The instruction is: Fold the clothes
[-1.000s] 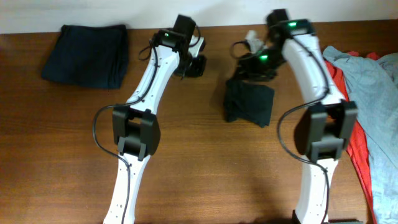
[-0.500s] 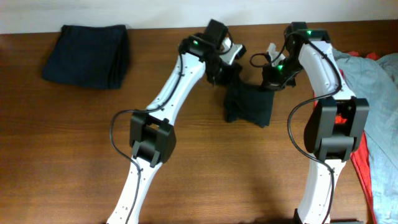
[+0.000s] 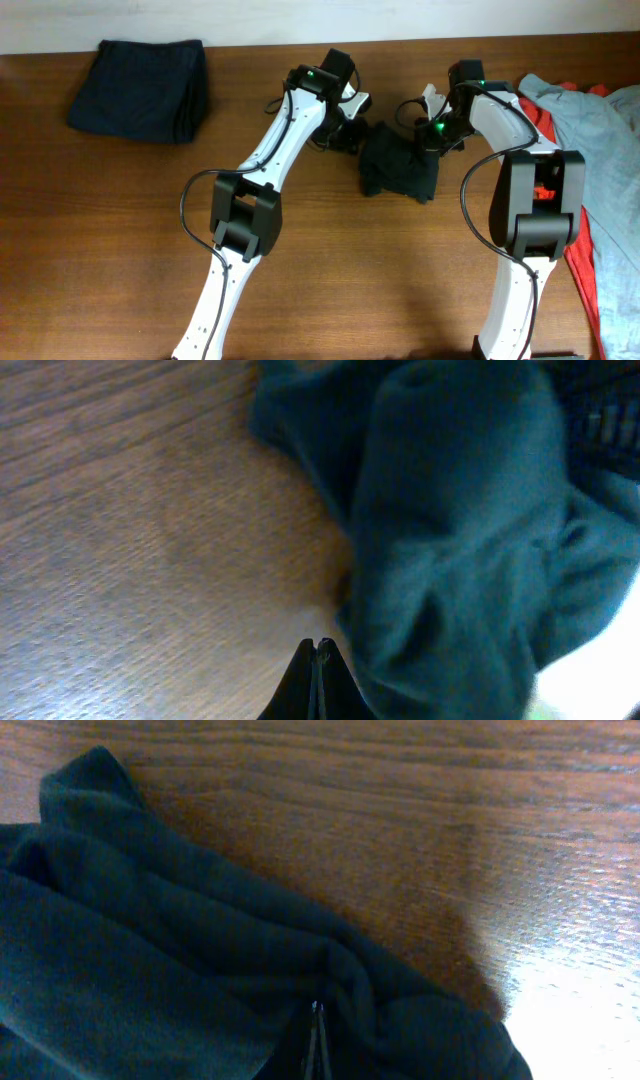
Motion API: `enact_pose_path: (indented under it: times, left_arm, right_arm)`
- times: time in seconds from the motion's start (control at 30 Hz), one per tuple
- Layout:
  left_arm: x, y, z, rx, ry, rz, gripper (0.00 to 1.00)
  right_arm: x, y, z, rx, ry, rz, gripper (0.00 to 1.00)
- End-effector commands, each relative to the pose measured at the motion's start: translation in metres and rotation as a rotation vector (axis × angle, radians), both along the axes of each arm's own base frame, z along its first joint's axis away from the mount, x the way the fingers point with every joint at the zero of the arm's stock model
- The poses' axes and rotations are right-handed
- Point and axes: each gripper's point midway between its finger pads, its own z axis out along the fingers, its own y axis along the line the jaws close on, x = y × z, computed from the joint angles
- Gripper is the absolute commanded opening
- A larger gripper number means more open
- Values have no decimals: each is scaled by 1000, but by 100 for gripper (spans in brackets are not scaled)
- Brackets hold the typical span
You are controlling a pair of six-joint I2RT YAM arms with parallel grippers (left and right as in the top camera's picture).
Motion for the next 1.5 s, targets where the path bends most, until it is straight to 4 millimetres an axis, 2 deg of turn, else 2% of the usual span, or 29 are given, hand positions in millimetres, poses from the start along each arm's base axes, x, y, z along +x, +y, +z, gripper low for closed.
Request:
enact_pose_path:
  times: [0.0, 0.07, 0.13, 0.17, 0.2, 0.27, 0.33, 0.47, 0.6, 0.73, 0.83, 0.97, 1.13, 1.27, 1.33, 1.4, 1.47]
  left_arm:
    - [-4, 12, -36, 73, 39, -18, 0]
    - [6, 15, -19, 54, 0, -12, 0]
    - [29, 15, 38, -9, -130, 10, 0]
    - [34, 14, 57, -30, -172, 13, 0]
    - [39, 11, 85, -60, -234, 16, 0]
    - [40, 9, 98, -83, -256, 13, 0]
    - [33, -3, 101, -156, -222, -12, 0]
    - [32, -13, 89, -200, -190, -30, 0]
    - [28, -33, 73, -311, -130, -68, 0]
    - [22, -44, 46, -372, -50, -87, 0]
    - [17, -48, 31, -399, 2, -93, 0]
    - [23, -45, 14, -368, -11, -84, 0]
    - [29, -32, -25, -249, -14, -51, 0]
    - [27, -24, -45, -196, 7, -37, 0]
    - [29, -24, -43, -200, 2, -36, 0]
    - [32, -26, -28, -215, -24, -39, 0]
    - [36, -28, -1, -235, -67, -42, 0]
  right_arm:
    - [0, -9, 0, -71, -12, -11, 4]
    - [0, -9, 0, -71, -12, -11, 7]
    - [0, -6, 1, -53, -14, -9, 8]
    - [1, -2, 4, -27, -19, -5, 8]
    - [4, 5, 13, 16, -34, 2, 8]
    - [9, 13, 28, 65, -58, 11, 9]
    - [10, 23, 56, 126, -78, 23, 13]
    - [-13, 32, 89, 191, -16, 28, 13]
    - [-43, 34, 89, 200, 111, 18, 7]
    - [-55, 32, 80, 186, 161, 14, 4]
    - [-66, 32, 67, 185, 191, 40, 4]
    - [-74, 24, 41, 134, 202, 51, 4]
    - [-91, 15, -11, 70, 208, 49, 4]
    - [-114, 15, -36, 71, 246, 48, 4]
    - [-117, 15, -38, 72, 255, 48, 4]
    - [-114, 16, -35, 77, 246, 48, 4]
    - [-105, 20, -27, 103, 224, 49, 4]
